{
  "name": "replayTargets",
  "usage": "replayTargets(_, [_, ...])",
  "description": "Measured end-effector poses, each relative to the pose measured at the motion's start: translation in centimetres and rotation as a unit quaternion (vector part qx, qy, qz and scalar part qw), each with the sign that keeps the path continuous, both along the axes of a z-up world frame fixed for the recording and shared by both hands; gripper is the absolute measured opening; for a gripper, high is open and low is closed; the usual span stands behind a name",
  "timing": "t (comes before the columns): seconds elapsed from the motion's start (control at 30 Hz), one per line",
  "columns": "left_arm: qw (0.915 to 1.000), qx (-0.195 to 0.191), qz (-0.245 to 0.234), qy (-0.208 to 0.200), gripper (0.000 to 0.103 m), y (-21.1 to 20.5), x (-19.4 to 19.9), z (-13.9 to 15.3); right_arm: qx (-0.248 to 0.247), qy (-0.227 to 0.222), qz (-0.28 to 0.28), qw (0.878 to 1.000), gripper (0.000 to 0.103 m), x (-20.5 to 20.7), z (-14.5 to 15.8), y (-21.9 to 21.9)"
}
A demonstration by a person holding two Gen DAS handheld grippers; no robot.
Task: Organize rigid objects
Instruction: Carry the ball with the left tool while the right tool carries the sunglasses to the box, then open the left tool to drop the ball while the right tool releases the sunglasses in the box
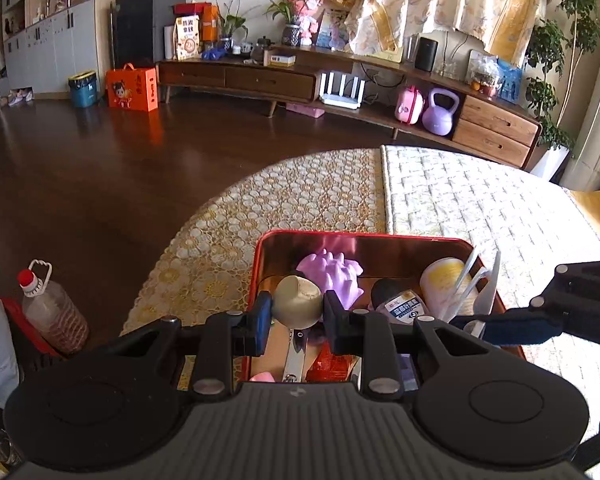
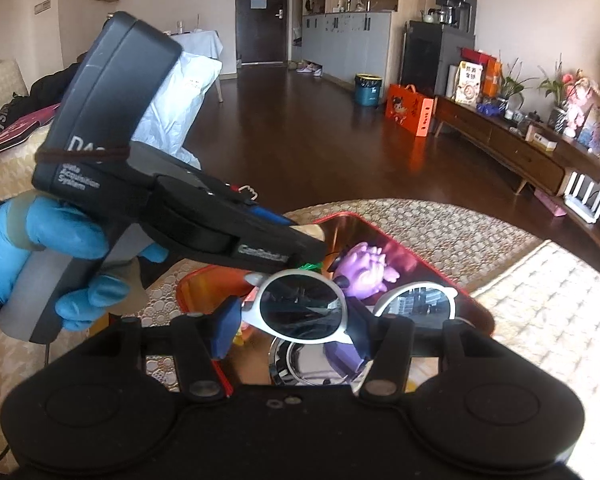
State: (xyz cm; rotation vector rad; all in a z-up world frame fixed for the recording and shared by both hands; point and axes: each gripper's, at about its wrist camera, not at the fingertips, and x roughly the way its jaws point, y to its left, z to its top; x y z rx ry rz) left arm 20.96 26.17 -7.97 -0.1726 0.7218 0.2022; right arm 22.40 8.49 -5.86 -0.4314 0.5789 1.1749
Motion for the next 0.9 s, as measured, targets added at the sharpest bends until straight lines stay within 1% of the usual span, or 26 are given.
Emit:
replayTargets(0.2, [0.9999,-0.007,-0.004,0.013,0.027,0.1,0.8,-1.2,-0.012,0.016,0.001,1.000,0.055,0.5,-1.1,0.2])
replayTargets(0.3, [0.9997,-0.015,-0.011,0.017,0.027,0.1,1.0,-1.6,-0.007,0.026,0.000,1.000,0.055,0.6,-1.2,0.0])
replayTargets(0.5, [0.9988,-0.030,-0.019,0.033,0.027,-0.1,1.3,-2.2,-0.011,0.027,-0.004,1.000,0.056,0.5,-1.2,0.0])
replayTargets(0.67, [0.9985,-0.023,-0.026,0.043,0.027,-0.8,1.4,-2.4,-0.012,0.031,-0.021,0.999,0.058,-0.1,-0.9,0.0])
replayTargets(0.77, [0.9984,-0.015,-0.025,0.048,0.027,-1.3,1.5,-2.5,-0.017,0.020,-0.027,0.999,0.062,-0.8,-0.6,-0.2])
replayTargets(0.9, [0.9983,-0.020,-0.019,0.051,0.027,-1.4,1.4,-2.5,-0.008,0.021,-0.040,0.999,0.062,-1.0,-0.2,-1.1])
